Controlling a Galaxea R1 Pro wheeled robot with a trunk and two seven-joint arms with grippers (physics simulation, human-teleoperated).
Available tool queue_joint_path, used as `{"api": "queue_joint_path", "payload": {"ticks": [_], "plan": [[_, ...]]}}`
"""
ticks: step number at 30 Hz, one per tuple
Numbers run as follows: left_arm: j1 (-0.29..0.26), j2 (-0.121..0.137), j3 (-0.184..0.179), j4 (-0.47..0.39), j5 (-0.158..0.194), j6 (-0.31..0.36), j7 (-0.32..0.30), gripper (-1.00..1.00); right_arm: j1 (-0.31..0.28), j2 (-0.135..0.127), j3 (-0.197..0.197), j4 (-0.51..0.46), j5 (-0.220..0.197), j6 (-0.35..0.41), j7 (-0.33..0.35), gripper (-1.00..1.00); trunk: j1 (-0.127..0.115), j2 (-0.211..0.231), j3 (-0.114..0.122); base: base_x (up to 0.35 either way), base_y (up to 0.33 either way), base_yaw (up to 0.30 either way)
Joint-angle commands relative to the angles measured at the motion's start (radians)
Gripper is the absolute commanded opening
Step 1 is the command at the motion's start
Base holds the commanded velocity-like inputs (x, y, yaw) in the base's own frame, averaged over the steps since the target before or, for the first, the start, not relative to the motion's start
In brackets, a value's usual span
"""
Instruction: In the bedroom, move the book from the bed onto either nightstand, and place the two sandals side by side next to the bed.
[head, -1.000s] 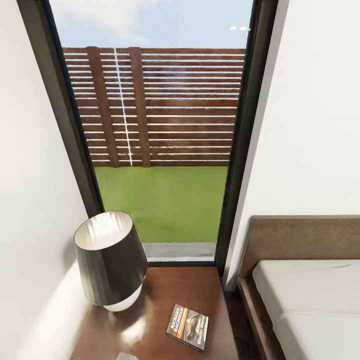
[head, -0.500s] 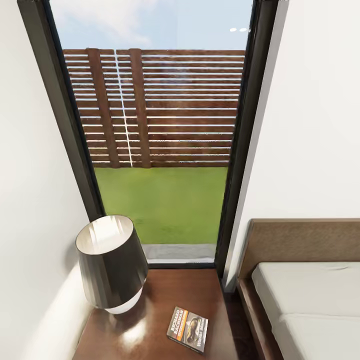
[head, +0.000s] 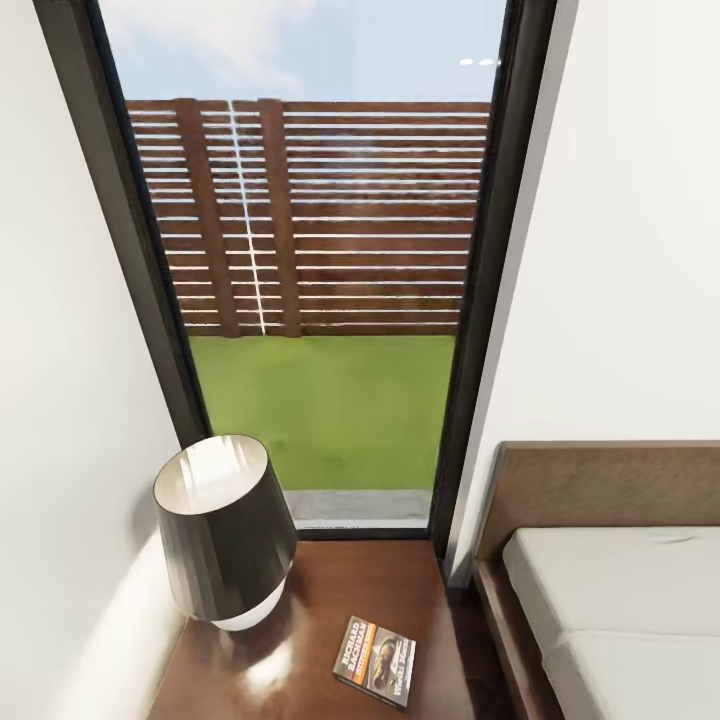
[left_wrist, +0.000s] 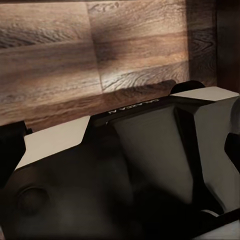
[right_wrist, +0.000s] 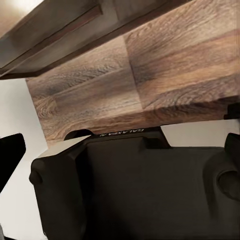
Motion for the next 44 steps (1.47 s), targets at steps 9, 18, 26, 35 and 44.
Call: {"api": "queue_joint_path", "payload": {"ticks": [9, 18, 26, 35, 44], "plan": [[0.003, -0.001, 0.005, -0.001, -0.015, -0.007, 0.0, 1.0, 0.005, 0.0, 0.006, 0.002, -0.012, 0.001, 0.002, 1.0, 0.0, -0.001, -0.001, 0.0, 0.0, 0.0], [0.003, -0.003, 0.004, -0.001, -0.015, -0.007, 0.03, 1.0, 0.005, 0.0, 0.006, 0.001, -0.012, 0.002, 0.002, 1.0, 0.0, -0.001, -0.001, 0.0, 0.0, 0.0], [0.003, -0.003, 0.005, -0.001, -0.015, -0.017, 0.055, 1.0, 0.005, 0.0, 0.007, 0.001, -0.012, 0.001, 0.002, 1.0, 0.0, -0.001, -0.001, 0.0, 0.0, 0.0], [0.003, -0.027, 0.004, -0.001, -0.015, -0.031, 0.092, 1.0, 0.005, 0.0, 0.008, 0.001, -0.013, 0.001, 0.002, 1.0, 0.0, -0.001, -0.001, 0.0, 0.0, 0.0], [0.003, -0.032, 0.005, -0.001, -0.015, -0.032, 0.094, 1.0, 0.005, 0.0, 0.007, 0.001, -0.012, 0.001, 0.002, 1.0, 0.0, -0.001, -0.001, 0.0, 0.0, 0.0]]}}
